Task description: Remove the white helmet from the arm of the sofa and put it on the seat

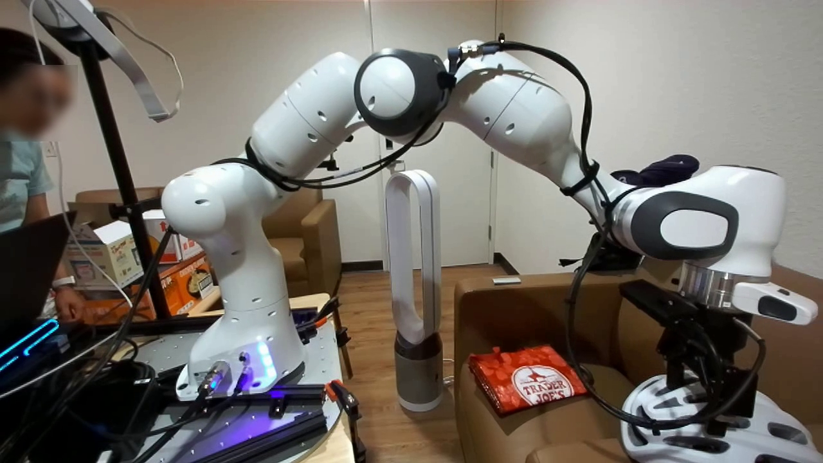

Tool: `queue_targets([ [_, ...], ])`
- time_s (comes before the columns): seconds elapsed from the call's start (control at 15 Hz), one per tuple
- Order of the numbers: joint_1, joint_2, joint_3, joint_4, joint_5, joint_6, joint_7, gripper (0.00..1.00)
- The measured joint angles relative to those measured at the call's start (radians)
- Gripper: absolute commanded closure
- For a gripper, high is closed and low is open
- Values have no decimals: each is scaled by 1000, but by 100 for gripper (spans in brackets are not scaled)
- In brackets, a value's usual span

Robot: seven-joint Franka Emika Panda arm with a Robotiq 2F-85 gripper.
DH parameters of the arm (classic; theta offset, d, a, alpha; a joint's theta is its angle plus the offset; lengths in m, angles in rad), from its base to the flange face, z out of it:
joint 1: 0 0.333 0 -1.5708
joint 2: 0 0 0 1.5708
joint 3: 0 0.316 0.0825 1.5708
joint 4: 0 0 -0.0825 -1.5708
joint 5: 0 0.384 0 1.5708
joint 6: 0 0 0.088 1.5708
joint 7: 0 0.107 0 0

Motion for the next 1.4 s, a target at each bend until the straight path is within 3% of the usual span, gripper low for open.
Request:
queue_targets([
  [0.13, 0, 5, 7, 14, 0, -1, -18, 32],
  [0.33, 0, 4, 22, 47, 1, -18, -51, 55],
  [0.47, 0, 4, 35, 54, 4, -18, -60, 64],
  [1.07, -3, -3, 46, 55, 11, 1, -69, 64],
  [1.4, 4, -82, 88, -21, 12, 57, -92, 64],
])
